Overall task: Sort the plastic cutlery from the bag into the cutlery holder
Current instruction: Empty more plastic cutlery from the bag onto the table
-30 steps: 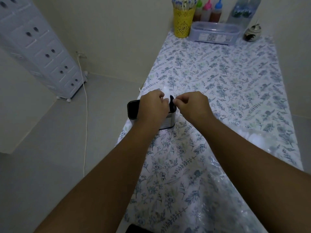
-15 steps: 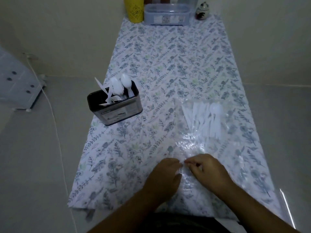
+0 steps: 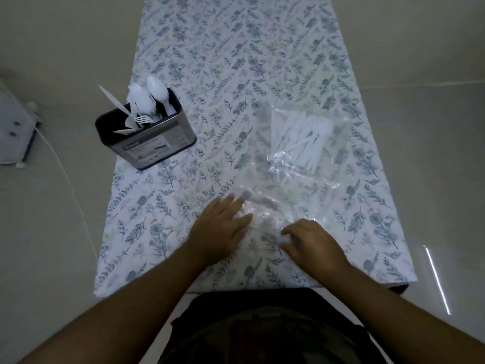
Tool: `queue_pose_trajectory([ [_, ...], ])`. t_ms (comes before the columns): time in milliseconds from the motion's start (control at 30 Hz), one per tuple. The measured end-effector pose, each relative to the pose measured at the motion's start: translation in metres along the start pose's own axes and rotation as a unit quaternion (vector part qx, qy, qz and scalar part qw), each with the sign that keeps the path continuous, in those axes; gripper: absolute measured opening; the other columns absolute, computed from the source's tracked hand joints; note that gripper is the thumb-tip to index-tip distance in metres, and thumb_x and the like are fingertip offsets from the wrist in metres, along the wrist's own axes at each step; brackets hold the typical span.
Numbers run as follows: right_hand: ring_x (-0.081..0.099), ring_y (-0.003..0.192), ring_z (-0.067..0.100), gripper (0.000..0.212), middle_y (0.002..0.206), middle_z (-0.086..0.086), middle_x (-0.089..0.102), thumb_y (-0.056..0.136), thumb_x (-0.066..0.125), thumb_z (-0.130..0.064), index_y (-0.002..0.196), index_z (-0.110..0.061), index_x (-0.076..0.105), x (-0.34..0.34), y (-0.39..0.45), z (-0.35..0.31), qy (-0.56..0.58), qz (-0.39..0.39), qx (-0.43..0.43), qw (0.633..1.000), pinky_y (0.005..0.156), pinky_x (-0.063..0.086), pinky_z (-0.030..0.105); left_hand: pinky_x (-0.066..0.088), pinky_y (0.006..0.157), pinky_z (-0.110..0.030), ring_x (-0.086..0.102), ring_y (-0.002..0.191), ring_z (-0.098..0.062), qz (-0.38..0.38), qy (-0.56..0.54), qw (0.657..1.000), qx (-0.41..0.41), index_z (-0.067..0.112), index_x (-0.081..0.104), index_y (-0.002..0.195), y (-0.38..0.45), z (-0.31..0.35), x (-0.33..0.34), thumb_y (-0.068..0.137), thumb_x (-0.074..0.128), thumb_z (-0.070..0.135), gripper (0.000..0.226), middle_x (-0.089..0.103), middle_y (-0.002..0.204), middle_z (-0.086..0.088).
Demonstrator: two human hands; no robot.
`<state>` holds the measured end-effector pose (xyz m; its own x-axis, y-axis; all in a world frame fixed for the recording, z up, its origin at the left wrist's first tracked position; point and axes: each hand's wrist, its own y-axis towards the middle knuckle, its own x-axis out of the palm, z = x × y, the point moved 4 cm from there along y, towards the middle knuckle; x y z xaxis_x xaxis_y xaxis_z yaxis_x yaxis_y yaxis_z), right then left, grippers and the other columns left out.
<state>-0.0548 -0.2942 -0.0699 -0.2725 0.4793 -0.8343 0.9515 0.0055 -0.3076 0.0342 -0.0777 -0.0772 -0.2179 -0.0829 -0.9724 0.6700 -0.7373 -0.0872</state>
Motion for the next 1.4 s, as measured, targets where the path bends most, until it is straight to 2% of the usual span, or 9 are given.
queue_pose_trajectory([
  [167, 0.062, 0.086, 0.017, 0.010, 0.090, -0.004, 0.065, 0.092, 0.069, -0.031, 0.093, -0.021, 0.070, 0.008, 0.034, -0.032, 0.057, -0.036, 0.035, 0.997, 0.073, 0.047, 0.030, 0.042, 0.108, -0.046, 0.050, 0.128, -0.028, 0.058, -0.061, 0.995, -0.045, 0.012, 0.062, 0.131, -0.024, 0.029, -0.010, 0.093, 0.054, 0.026, 0.042, 0.058, 0.138, -0.012],
  [367, 0.058, 0.072, 0.009, 0.017, 0.076, -0.012, 0.063, 0.092, 0.068, -0.029, 0.076, -0.031, 0.062, 0.008, 0.050, -0.036, 0.090, -0.066, 0.078, 0.991, 0.058, 0.036, 0.014, 0.044, 0.107, -0.042, 0.050, 0.129, -0.030, 0.004, -0.054, 0.999, -0.005, 0.008, 0.051, 0.143, -0.037, 0.046, 0.017, 0.084, 0.051, 0.033, 0.063, 0.054, 0.142, -0.013],
  [533, 0.061, 0.073, 0.011, 0.016, 0.080, -0.006, 0.067, 0.096, 0.064, -0.026, 0.080, -0.028, 0.063, 0.005, 0.050, -0.039, 0.096, -0.078, 0.066, 0.990, 0.060, 0.040, 0.018, 0.044, 0.106, -0.045, 0.050, 0.124, -0.029, -0.015, -0.026, 0.999, -0.022, 0.010, 0.055, 0.139, -0.032, 0.046, 0.018, 0.083, 0.056, 0.036, 0.062, 0.056, 0.136, -0.012],
  [700, 0.063, 0.066, 0.010, 0.016, 0.074, -0.005, 0.069, 0.097, 0.058, -0.017, 0.084, -0.016, 0.067, -0.020, 0.044, -0.042, 0.149, 0.058, 0.085, 0.983, 0.060, 0.049, 0.022, 0.023, 0.118, -0.047, 0.037, 0.143, -0.033, -0.025, -0.029, 0.998, -0.044, 0.014, 0.055, 0.136, -0.027, 0.045, 0.014, 0.082, 0.056, 0.034, 0.057, 0.048, 0.150, -0.013],
  [833, 0.063, 0.065, 0.013, 0.011, 0.071, -0.003, 0.068, 0.092, 0.066, -0.019, 0.082, -0.016, 0.068, -0.028, 0.037, -0.053, 0.089, 0.014, 0.029, 0.995, 0.067, 0.056, 0.038, 0.021, 0.120, -0.049, 0.037, 0.143, -0.034, -0.050, -0.019, 0.998, -0.044, 0.020, 0.044, 0.145, -0.024, 0.045, 0.013, 0.089, 0.048, 0.042, 0.060, 0.046, 0.151, -0.013],
  [933, 0.063, 0.063, 0.011, 0.010, 0.067, -0.005, 0.067, 0.086, 0.071, -0.013, 0.077, -0.018, 0.069, -0.061, 0.035, -0.058, 0.132, 0.089, 0.032, 0.987, 0.063, 0.056, 0.032, 0.026, 0.116, -0.051, 0.029, 0.147, -0.037, -0.084, -0.005, 0.995, -0.046, 0.027, 0.034, 0.152, -0.028, 0.043, 0.013, 0.092, 0.043, 0.051, 0.065, 0.036, 0.158, -0.015],
  [1067, 0.057, 0.061, 0.008, 0.010, 0.066, -0.005, 0.063, 0.084, 0.070, -0.010, 0.086, -0.020, 0.068, -0.107, 0.030, -0.061, 0.192, 0.195, 0.051, 0.960, 0.062, 0.050, 0.026, 0.014, 0.120, -0.048, 0.012, 0.152, -0.033, -0.110, -0.025, 0.991, -0.067, 0.028, 0.029, 0.154, -0.035, 0.039, 0.006, 0.096, 0.036, 0.053, 0.063, 0.020, 0.164, -0.013],
  [1300, 0.061, 0.061, 0.010, 0.015, 0.063, -0.005, 0.064, 0.089, 0.062, -0.017, 0.101, -0.026, 0.063, -0.075, 0.037, -0.077, 0.071, 0.008, 0.017, 0.997, 0.061, 0.054, 0.034, 0.004, 0.122, -0.050, -0.005, 0.154, -0.032, -0.120, -0.042, 0.991, -0.044, 0.038, 0.011, 0.157, -0.027, 0.041, 0.005, 0.099, 0.028, 0.051, 0.062, 0.003, 0.168, -0.008],
  [1400, 0.063, 0.059, 0.022, 0.017, 0.063, 0.003, 0.065, 0.088, 0.062, -0.018, 0.101, -0.029, 0.059, -0.087, 0.038, -0.076, 0.101, 0.020, 0.048, 0.994, 0.060, 0.055, 0.039, -0.007, 0.120, -0.048, -0.013, 0.153, -0.029, -0.146, -0.045, 0.988, -0.028, 0.046, 0.011, 0.155, -0.046, 0.018, 0.016, 0.100, 0.017, 0.059, 0.057, -0.006, 0.167, -0.002],
])
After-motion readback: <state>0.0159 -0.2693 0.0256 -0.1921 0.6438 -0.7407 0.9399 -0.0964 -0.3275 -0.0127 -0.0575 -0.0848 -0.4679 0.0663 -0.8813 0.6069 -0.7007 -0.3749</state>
